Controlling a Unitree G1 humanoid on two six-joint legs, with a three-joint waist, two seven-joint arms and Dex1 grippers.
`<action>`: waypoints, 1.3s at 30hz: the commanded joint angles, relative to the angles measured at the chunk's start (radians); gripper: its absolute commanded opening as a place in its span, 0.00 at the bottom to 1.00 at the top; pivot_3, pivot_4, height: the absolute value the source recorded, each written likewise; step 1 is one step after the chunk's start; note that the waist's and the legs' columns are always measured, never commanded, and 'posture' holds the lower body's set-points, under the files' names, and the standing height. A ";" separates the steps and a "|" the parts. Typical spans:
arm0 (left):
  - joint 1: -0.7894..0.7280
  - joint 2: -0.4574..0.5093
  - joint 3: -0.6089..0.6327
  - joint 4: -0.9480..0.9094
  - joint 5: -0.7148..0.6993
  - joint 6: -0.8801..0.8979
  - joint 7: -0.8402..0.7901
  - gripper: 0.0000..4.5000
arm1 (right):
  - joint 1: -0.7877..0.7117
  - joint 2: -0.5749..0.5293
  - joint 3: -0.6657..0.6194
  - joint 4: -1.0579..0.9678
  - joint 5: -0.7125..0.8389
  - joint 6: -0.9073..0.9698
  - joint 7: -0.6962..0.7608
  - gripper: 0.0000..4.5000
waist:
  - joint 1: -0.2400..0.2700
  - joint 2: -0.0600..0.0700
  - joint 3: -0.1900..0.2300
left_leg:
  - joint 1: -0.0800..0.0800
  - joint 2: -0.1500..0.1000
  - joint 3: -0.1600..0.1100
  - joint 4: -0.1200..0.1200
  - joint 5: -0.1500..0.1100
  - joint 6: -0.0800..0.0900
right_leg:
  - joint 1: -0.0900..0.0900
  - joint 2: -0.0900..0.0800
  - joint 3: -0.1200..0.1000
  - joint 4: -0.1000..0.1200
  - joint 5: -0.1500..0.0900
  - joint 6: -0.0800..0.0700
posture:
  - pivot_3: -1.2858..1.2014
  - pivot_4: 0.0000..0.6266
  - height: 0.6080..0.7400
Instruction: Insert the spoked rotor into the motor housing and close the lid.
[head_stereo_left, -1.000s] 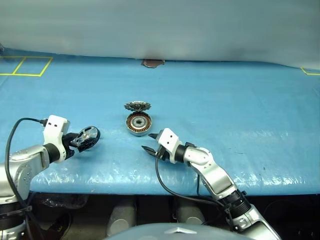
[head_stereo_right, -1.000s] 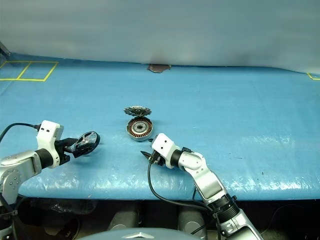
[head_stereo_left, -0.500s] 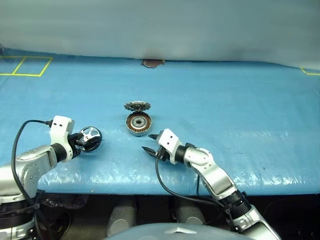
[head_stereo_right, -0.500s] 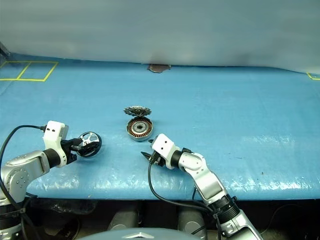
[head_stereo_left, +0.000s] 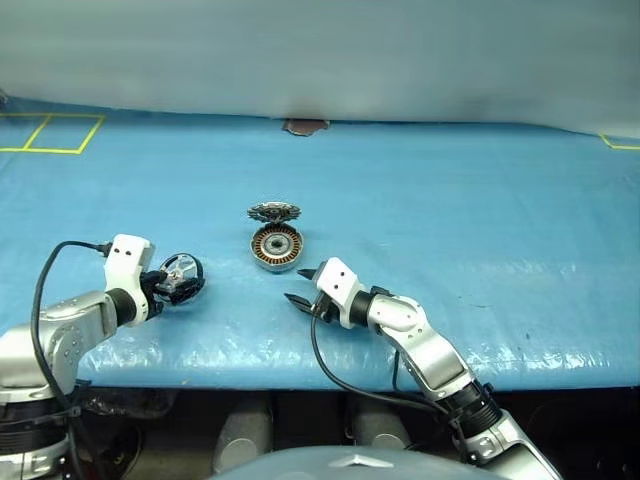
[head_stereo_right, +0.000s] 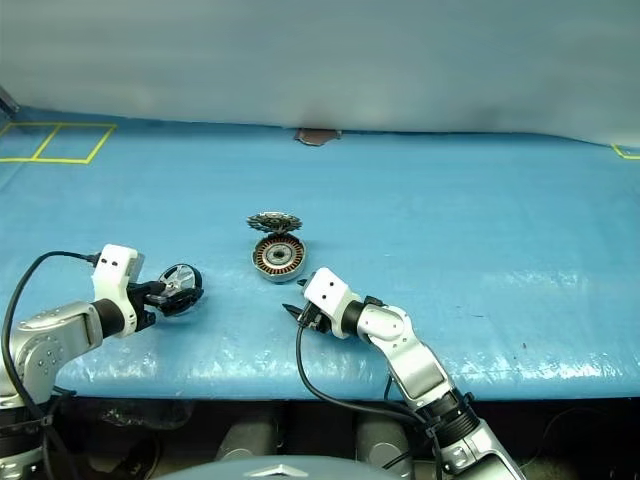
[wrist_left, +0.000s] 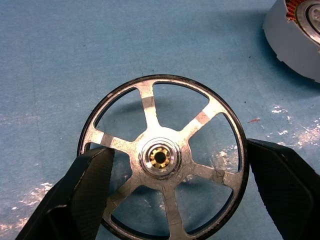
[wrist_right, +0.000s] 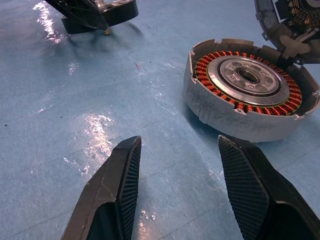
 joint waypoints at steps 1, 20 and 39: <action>0.008 0.009 -0.016 -0.002 0.014 -0.004 0.001 1.00 | -0.007 0.007 -0.003 -0.035 -0.001 -0.009 -0.003 0.57 | 0.000 0.000 0.000 | 0.000 0.000 0.000 0.000 0.000 0.000 | 0.000 0.000 0.000 0.000 0.000 0.000 | 0.52 0.24 1.00; -0.007 -0.004 -0.079 0.029 0.030 0.011 -0.016 0.83 | -0.010 0.015 -0.011 -0.033 -0.006 -0.016 -0.021 0.57 | 0.004 0.002 -0.001 | 0.001 -0.001 0.000 0.000 0.000 0.000 | 0.001 -0.001 0.000 0.000 0.000 0.000 | 0.52 0.24 1.00; -0.016 -0.009 -0.069 -0.028 -0.005 0.074 -0.032 0.83 | -0.014 0.022 -0.011 -0.024 -0.020 -0.030 -0.049 0.57 | 0.007 0.003 -0.002 | 0.000 -0.001 0.000 0.000 0.000 0.000 | 0.001 -0.001 0.000 -0.001 0.000 0.000 | 0.52 0.24 1.00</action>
